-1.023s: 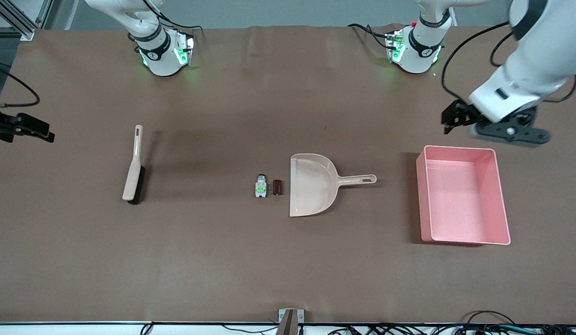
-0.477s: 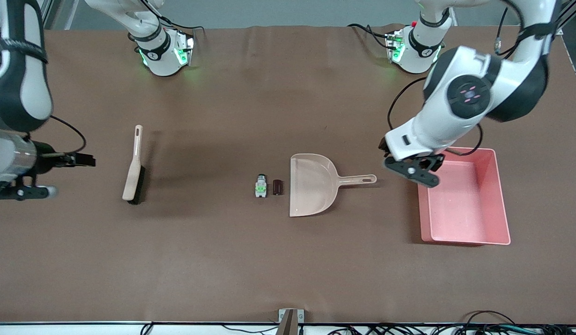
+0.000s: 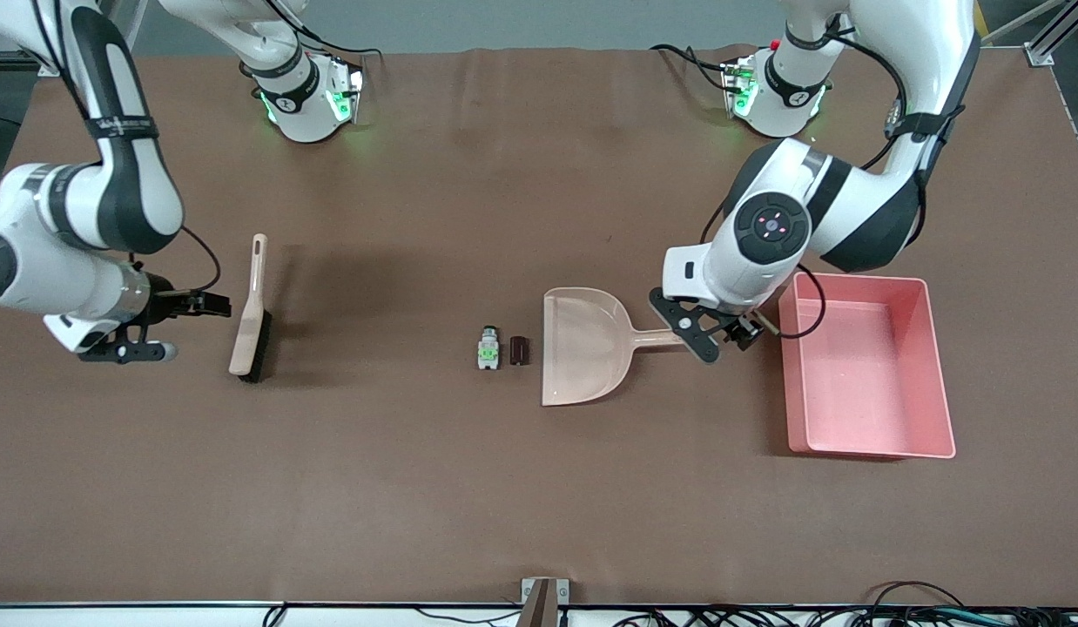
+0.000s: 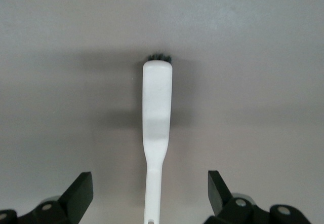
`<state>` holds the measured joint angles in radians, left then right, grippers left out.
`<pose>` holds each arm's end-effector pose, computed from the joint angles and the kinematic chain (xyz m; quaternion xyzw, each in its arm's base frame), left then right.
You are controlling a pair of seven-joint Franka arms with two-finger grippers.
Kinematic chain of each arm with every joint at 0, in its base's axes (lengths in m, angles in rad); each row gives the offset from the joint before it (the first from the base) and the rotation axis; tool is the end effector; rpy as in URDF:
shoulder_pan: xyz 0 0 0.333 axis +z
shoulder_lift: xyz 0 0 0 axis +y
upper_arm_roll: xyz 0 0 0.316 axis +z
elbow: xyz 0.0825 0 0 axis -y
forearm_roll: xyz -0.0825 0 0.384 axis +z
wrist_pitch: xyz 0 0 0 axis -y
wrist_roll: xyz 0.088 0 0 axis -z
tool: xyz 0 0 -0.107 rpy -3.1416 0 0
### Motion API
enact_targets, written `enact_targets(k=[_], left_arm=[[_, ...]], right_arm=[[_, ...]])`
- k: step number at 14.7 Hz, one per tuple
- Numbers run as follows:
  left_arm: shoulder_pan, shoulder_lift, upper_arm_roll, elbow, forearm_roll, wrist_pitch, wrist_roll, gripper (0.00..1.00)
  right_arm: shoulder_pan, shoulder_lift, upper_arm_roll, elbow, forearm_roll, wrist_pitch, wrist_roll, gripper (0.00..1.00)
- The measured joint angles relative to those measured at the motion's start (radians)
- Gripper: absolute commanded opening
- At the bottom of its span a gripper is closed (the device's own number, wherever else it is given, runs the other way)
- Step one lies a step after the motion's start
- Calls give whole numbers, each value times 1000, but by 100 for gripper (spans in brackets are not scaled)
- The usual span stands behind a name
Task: Clean e-waste and dump in bin
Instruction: 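Grasp the dustpan handle with the left gripper while the right gripper grasps the brush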
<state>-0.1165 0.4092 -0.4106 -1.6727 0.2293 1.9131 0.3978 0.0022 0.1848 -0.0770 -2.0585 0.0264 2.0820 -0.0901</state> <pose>0.5783 -0.2874 0.3723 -0.8762 0.4768 0.0633 0.0287 0.5592 -0.0398 0.3343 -0.9968 -0.0003 0.0796 0.0105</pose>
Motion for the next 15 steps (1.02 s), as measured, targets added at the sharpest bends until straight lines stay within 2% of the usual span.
enact_targets(k=[2, 7, 12, 15], left_arm=[[-17, 33, -2, 2, 62, 2, 57, 92], [-114, 108, -4, 33, 221, 7, 67, 88], [-187, 206, -4, 90, 311, 7, 78, 84], [-188, 244, -3, 120, 333, 7, 108, 83]], right_arm=[[7, -50, 1, -139, 1, 136, 9, 100], [10, -69, 1, -321, 1, 428, 21, 100], [20, -15, 1, -379, 1, 622, 21, 99], [30, 45, 2, -397, 1, 713, 21, 92]])
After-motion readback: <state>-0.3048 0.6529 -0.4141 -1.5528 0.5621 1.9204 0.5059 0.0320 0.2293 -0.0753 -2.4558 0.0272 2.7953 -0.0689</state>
